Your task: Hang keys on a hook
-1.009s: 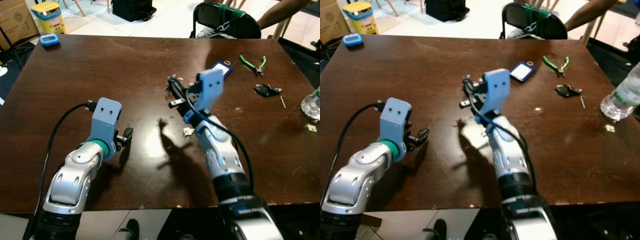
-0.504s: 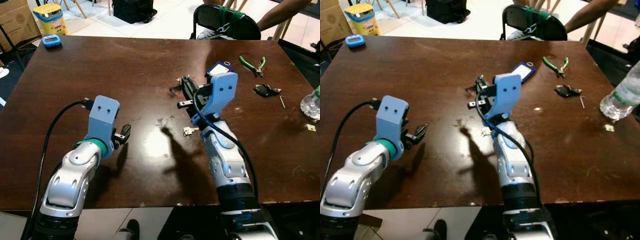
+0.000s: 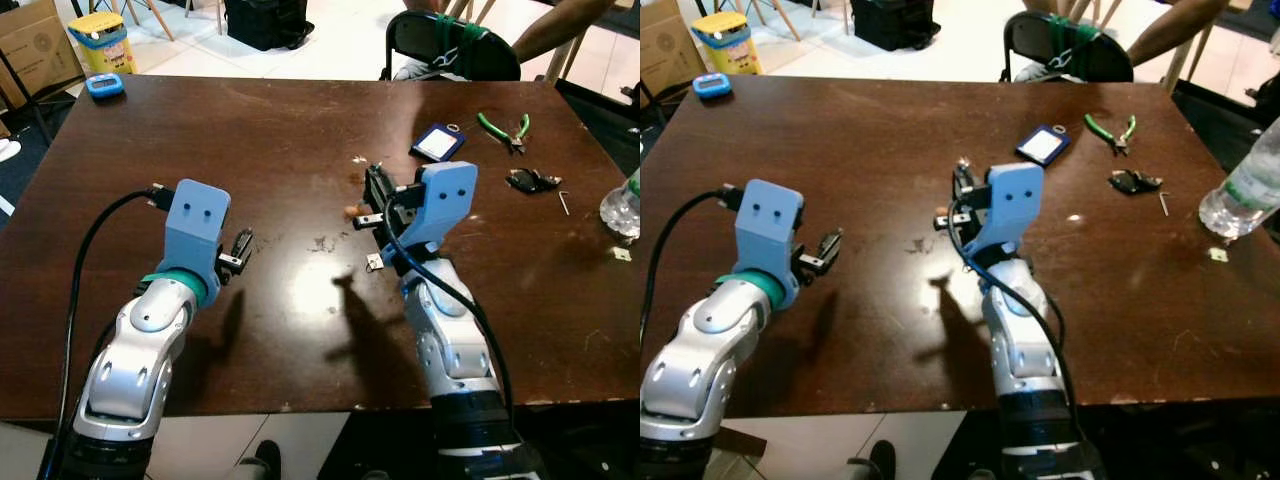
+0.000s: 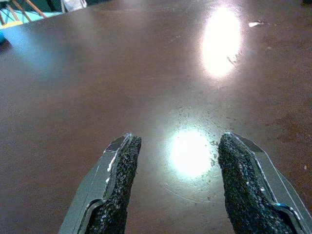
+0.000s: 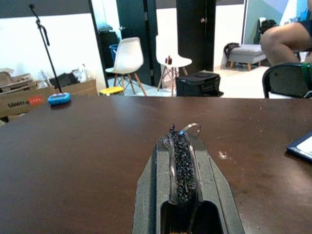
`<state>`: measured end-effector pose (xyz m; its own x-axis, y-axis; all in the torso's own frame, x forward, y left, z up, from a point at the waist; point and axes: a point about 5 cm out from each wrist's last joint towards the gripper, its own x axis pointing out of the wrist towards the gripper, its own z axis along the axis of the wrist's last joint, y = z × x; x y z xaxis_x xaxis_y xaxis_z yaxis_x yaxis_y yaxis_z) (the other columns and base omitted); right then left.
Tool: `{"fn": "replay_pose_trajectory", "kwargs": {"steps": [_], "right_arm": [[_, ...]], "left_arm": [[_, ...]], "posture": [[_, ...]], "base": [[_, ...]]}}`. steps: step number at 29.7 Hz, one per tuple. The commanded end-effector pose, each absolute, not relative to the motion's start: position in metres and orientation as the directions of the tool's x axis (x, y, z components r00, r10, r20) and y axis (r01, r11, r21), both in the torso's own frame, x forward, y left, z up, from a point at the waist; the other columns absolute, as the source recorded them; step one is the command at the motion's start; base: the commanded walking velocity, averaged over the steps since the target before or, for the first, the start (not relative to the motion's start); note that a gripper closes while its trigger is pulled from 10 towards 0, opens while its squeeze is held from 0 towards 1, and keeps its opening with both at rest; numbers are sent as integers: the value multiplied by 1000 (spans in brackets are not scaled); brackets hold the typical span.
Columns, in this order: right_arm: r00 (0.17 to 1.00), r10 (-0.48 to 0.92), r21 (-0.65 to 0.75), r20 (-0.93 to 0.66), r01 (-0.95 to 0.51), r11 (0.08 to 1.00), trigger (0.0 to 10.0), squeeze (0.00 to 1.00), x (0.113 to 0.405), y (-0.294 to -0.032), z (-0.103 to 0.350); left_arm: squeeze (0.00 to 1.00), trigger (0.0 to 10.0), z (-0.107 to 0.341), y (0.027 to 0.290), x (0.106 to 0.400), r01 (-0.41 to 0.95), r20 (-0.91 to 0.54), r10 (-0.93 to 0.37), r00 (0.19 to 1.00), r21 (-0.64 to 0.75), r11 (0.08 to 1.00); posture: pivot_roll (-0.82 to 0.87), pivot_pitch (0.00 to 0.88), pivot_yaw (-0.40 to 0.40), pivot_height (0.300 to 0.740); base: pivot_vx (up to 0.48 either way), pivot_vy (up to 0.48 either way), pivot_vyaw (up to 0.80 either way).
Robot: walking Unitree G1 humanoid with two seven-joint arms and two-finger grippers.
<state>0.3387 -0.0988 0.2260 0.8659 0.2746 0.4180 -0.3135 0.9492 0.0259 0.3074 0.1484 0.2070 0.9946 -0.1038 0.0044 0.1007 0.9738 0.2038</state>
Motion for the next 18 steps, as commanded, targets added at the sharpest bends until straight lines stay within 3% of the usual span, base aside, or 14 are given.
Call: {"fn": "replay_pose_trajectory", "kwargs": {"steps": [1,18], "right_arm": [[868,268,15,419,-302,953,10000,0,336,-97,226],[871,270,11,410,-301,954,10000,0,337,-93,229]], "left_arm": [[0,10000,210,149,304,89,33,-98,995,214,973],[0,10000,214,150,303,73,68,-90,994,218,973]], "posture": [[-8,125,98,740],[0,122,92,740]], "base": [[-412,0,0],[-454,0,0]]}}
